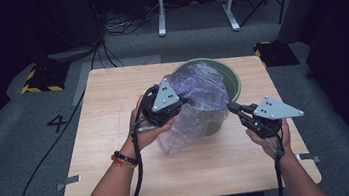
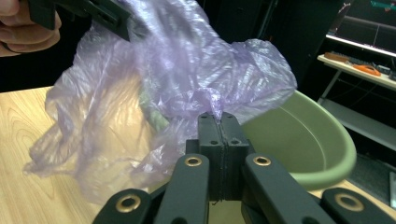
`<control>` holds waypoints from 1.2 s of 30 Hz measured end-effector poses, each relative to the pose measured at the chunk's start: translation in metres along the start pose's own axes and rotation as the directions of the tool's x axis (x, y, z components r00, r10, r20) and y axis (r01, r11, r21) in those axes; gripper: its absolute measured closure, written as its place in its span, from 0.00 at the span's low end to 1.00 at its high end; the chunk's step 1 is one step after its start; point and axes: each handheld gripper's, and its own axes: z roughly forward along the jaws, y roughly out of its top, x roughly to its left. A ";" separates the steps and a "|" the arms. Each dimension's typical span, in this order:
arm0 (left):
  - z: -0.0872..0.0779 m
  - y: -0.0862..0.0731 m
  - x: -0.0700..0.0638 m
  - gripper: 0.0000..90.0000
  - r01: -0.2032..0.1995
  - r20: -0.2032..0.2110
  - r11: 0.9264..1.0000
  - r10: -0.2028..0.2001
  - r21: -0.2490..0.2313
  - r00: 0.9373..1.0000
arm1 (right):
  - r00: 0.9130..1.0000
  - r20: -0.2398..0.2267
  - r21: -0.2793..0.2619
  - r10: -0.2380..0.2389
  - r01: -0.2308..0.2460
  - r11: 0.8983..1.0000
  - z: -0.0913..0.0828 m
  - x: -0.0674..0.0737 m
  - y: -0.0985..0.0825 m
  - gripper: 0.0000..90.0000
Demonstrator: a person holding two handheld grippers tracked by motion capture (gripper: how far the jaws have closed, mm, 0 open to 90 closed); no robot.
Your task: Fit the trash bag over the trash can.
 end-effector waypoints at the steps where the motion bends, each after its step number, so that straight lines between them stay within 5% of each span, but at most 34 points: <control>1: -0.001 0.000 0.002 1.00 0.002 -0.003 1.000 -0.002 -0.001 1.000 | 1.000 0.008 0.002 0.009 -0.009 1.000 -0.001 -0.002 0.000 1.00; 5: 0.001 0.002 0.009 0.99 0.007 -0.006 1.000 -0.007 0.017 1.000 | 0.998 0.047 -0.007 0.039 -0.039 0.999 -0.007 -0.013 -0.003 1.00; 8: 0.006 0.004 0.008 0.96 -0.025 -0.023 0.998 0.027 0.054 0.999 | 0.997 0.055 -0.014 0.061 -0.060 0.998 -0.010 -0.020 -0.005 1.00; 12: 0.009 0.004 0.012 0.67 0.014 -0.052 0.997 -0.010 0.071 0.999 | 0.993 0.078 -0.026 0.091 -0.089 0.996 -0.014 -0.027 -0.006 1.00; 15: 0.006 0.002 0.013 0.40 0.054 -0.039 0.996 -0.051 0.077 0.998 | 0.989 0.103 -0.030 0.105 -0.102 0.994 -0.016 -0.031 -0.007 1.00; 17: 0.003 -0.001 0.011 0.31 0.055 -0.023 0.996 -0.053 0.076 0.998 | 0.987 0.114 -0.033 0.116 -0.113 0.993 -0.018 -0.035 -0.006 1.00; 21: -0.004 -0.008 0.006 0.25 0.033 -0.008 0.997 -0.033 0.067 0.999 | 0.984 0.135 -0.032 0.113 -0.109 0.993 -0.019 -0.038 -0.004 1.00; 25: -0.016 -0.010 0.005 0.20 0.073 0.036 0.997 -0.073 0.000 0.997 | 0.979 0.157 -0.032 0.128 -0.124 0.992 -0.020 -0.042 -0.005 1.00; 28: -0.025 -0.010 -0.001 0.19 0.050 0.021 0.999 -0.050 -0.015 0.999 | 0.974 0.179 -0.029 0.136 -0.133 0.991 -0.019 -0.045 -0.006 1.00; 36: -0.034 -0.027 -0.019 0.20 0.022 -0.049 0.999 -0.021 0.034 0.999 | 0.959 0.233 -0.022 0.164 -0.163 0.986 -0.023 -0.054 -0.010 1.00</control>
